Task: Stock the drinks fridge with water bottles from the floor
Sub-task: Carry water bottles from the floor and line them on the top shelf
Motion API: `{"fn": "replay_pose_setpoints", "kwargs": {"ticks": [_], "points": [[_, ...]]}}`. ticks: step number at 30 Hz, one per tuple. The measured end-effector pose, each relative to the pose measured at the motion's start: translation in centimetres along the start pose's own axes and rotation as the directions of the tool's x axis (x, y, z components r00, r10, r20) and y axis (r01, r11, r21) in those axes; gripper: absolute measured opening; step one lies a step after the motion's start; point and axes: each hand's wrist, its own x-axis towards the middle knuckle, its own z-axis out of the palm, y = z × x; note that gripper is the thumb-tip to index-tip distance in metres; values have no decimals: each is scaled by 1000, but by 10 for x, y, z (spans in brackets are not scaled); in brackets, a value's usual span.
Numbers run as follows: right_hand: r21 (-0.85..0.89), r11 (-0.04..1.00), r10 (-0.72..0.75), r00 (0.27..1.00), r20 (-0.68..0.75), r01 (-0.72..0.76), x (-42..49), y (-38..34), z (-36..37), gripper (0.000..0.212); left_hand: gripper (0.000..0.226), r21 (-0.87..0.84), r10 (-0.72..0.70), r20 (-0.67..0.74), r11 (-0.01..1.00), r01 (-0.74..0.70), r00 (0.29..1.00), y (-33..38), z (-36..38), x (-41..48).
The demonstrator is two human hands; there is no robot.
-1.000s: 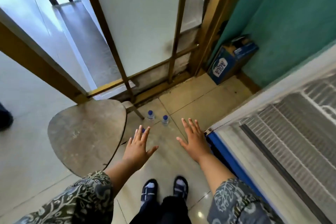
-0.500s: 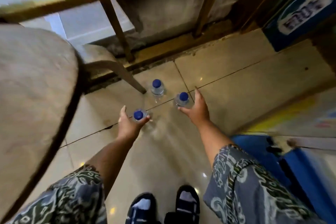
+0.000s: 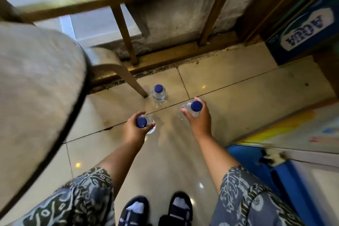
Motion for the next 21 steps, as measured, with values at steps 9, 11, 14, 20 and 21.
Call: {"fn": "replay_pose_setpoints", "kwargs": {"ticks": [9, 11, 14, 20, 21], "points": [[68, 997, -21, 997, -80, 26, -149, -222, -157, 55, 56, 22, 193, 180, 980, -200, 965, 221, -104, -201], [91, 994, -50, 994, -92, 59, -184, -275, -198, 53, 58, 19, 271, 214, 959, -281, 939, 272, -135, -243], [69, 991, -106, 988, -108, 114, -232, -330, -256, 56, 56, 37, 417, 257, 897, -440, 872, 338, -172, -298], [111, 947, -259, 920, -295, 302, -330, -395, -363, 49, 41, -185, 648, 370, 754, -630, 666, 442, -212, -397], [140, 928, -277, 889, -365, 346, -346, -401, -376, 46, 38, -221, 683, 389, 720, -658, 618, 456, -213, -415]]}}
